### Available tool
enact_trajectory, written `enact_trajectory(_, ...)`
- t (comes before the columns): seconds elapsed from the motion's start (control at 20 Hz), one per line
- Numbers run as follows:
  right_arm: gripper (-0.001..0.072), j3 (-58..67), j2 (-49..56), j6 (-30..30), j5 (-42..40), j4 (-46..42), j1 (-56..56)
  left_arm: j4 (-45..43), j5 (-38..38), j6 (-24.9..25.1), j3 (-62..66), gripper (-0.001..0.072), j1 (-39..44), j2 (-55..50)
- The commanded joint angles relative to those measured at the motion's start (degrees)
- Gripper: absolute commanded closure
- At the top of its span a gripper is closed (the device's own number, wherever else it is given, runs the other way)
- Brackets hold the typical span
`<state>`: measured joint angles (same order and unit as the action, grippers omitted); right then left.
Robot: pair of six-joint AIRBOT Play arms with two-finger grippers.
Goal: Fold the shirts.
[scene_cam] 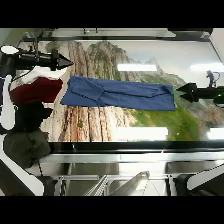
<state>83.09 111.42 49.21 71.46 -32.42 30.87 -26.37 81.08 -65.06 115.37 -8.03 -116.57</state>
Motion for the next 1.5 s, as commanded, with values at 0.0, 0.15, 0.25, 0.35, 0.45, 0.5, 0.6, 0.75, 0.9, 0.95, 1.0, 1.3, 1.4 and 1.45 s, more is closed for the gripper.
enact_trajectory(0.0, 0.0015, 0.11, 0.83, 0.07, -1.18, -2.51, -3.06, -0.24, 0.5, 0.07, -1.46, 0.0702, 2.27, 0.04)
enact_trajectory(0.15, 0.0071, 0.11, 1.66, 0.11, -1.55, -2.51, -5.7, -1.31, 0.63, 0.07, -1.79, 0.0702, 3.93, 0.04)
enact_trajectory(0.25, 0.0229, 0.11, 2.1, 0.11, -1.53, -2.51, -7.15, -1.07, 1.6, 0.09, -1.79, 0.0702, 4.72, 0.04)
enact_trajectory(0.35, 0.0399, 0.11, 2.21, 0.11, -1.53, -2.47, -8.24, -1.07, 2.43, 0.09, -1.79, 0.0702, 5.31, 0.04)
enact_trajectory(0.45, 0.0642, 0.17, 2.14, 0.68, -1.27, -1.84, -8.94, -1.09, 2.95, 0.09, -1.79, 0.0702, 5.99, 0.04)
enact_trajectory(0.5, 0.0694, 0.72, 2.14, 1.66, -0.37, -1.86, -9.01, -1.09, 2.99, 0.07, -1.79, 0.0703, 6.32, 0.04)
enact_trajectory(0.6, 0.0694, 2.69, 1.57, 3.13, 3.61, -1.86, -8.85, -1.57, 2.95, 0.04, -1.86, 0.0704, 7.43, 0.04)
enact_trajectory(0.75, 0.0694, 8.81, -1.55, 6.86, 12.68, -1.86, -8.09, -8.57, 1.18, -1.11, -1.97, 0.0704, 12.2, 0.02)
enact_trajectory(0.9, 0.0694, 16.09, -5.05, 12.24, 20.5, -1.88, -7.32, -14.88, -5.92, -3.58, -1.99, 0.0704, 20.15, -0.9)
enact_trajectory(0.95, 0.0694, 18.23, -5.77, 13.92, 22.18, -1.88, -7.21, -15.19, -9.2, -4.37, -1.99, 0.0703, 23.23, -1.73)
enact_trajectory(1.0, 0.0694, 20.06, -6.03, 15.17, 23.47, -1.88, -7.21, -15.19, -12.31, -5.55, -1.97, 0.0704, 26.21, -2.86)
enact_trajectory(1.3, 0.0694, 22.71, -6.1, 20.7, 28.3, -1.84, -7.26, -13.51, -28.41, -12.94, -1.92, 0.0704, 40.46, -10.97)
enact_trajectory(1.4, 0.0694, 22.71, -6.16, 20.7, 28.74, 0.46, -7.28, -12.55, -33.68, -14.27, -1.9, 0.0705, 42.86, -11.58)
enact_trajectory(1.45, 0.0694, 22.71, -6.16, 20.7, 29.57, 3.98, -7.28, -12.59, -35.93, -14.82, -1.9, 0.0704, 43.74, -11.56)
